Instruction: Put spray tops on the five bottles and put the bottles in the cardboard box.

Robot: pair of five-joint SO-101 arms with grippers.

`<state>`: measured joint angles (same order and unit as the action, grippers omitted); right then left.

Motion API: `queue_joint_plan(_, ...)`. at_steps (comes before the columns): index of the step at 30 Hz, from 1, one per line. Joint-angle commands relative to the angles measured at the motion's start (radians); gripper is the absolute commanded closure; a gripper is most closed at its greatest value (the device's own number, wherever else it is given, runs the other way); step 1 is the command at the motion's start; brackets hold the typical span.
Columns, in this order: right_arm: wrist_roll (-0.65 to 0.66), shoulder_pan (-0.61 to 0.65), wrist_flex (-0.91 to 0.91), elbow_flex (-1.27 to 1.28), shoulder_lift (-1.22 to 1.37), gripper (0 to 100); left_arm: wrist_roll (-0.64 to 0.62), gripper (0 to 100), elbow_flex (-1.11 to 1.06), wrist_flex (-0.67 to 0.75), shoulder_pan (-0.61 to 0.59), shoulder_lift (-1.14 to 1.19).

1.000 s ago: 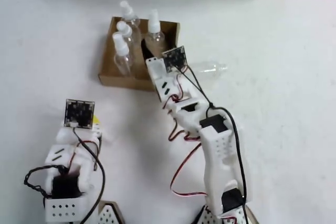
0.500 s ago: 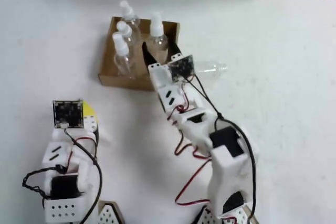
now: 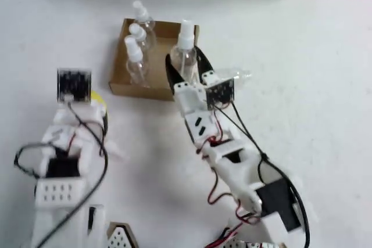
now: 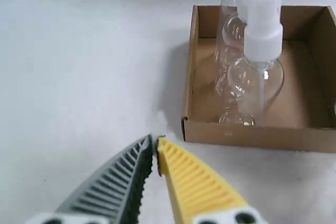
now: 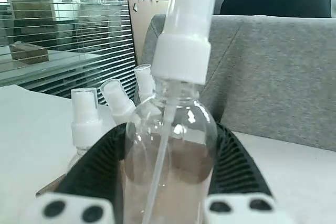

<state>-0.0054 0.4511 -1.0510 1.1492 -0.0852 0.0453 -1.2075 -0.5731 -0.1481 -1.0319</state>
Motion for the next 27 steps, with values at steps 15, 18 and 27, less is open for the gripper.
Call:
queue_joint_plan(15,-0.011,-0.079,0.010,0.333,-0.357,98.3,-0.008,87,0.956,-0.178,0.016,0.935)
queue_joint_plan(18,-0.011,-0.087,0.010,0.331,-0.357,98.3,-0.008,80,1.148,-0.311,0.015,1.061)
queue_joint_plan(27,-0.011,-0.084,0.010,0.331,-0.357,98.3,-0.006,85,1.610,-0.520,0.015,1.434)
